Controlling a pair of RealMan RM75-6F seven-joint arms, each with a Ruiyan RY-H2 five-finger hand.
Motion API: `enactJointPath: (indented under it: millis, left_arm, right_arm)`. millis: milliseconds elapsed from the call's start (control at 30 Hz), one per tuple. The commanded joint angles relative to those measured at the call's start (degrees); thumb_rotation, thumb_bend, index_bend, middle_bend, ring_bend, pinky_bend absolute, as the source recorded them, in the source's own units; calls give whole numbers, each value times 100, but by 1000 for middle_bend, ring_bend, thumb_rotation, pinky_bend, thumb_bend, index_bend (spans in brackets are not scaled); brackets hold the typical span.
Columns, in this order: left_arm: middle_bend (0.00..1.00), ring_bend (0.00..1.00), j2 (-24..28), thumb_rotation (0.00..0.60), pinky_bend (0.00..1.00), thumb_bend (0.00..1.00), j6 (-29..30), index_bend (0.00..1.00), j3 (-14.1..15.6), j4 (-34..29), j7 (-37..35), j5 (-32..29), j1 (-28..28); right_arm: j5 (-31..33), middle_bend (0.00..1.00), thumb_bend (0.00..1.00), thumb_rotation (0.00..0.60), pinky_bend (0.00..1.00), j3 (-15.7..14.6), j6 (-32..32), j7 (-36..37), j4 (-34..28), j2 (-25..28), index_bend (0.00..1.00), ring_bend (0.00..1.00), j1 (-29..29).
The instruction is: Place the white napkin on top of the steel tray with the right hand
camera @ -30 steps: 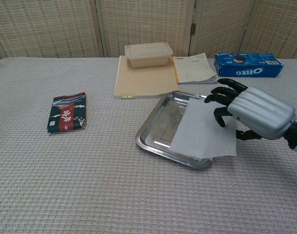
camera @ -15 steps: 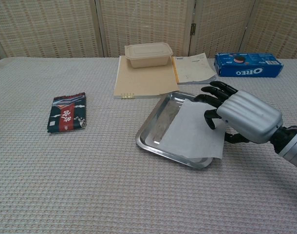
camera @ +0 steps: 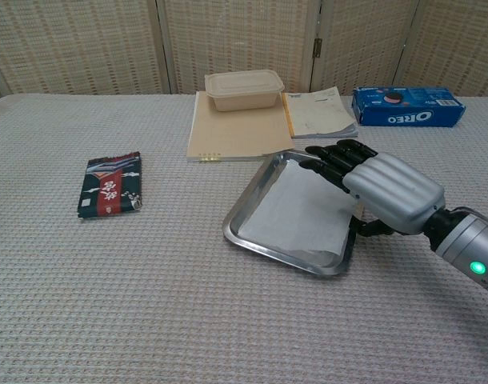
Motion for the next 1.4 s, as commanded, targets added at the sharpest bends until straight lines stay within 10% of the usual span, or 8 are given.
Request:
enactJointPath:
  millis: [33, 500, 833, 1400]
  left_arm:
    - [0, 0, 7, 600, 0, 673, -7, 0, 4, -4, -8, 4, -2]
    - [0, 0, 46, 600, 0, 673, -33, 0, 22, -2, -116, 38, -22]
    - [0, 0, 72, 600, 0, 673, -66, 0, 46, -19, -114, 48, -27]
    - [0, 0, 85, 600, 0, 670, -30, 0, 66, -5, -63, 121, -27]
  right_arm:
    - [109, 0, 550, 600, 0, 92, -390, -390, -646, 297, 0, 0, 151]
    - [960, 0, 545, 600, 0, 598, -1960, -2848, -3658, 1602, 0, 0, 531]
    - [2921, 0, 436, 600, 0, 1134, -2896, -5427, -5984, 2727, 0, 0, 875]
    - [6058, 0, 261, 600, 0, 1135, -2631, -7388, -6247, 2368, 0, 0, 2166]
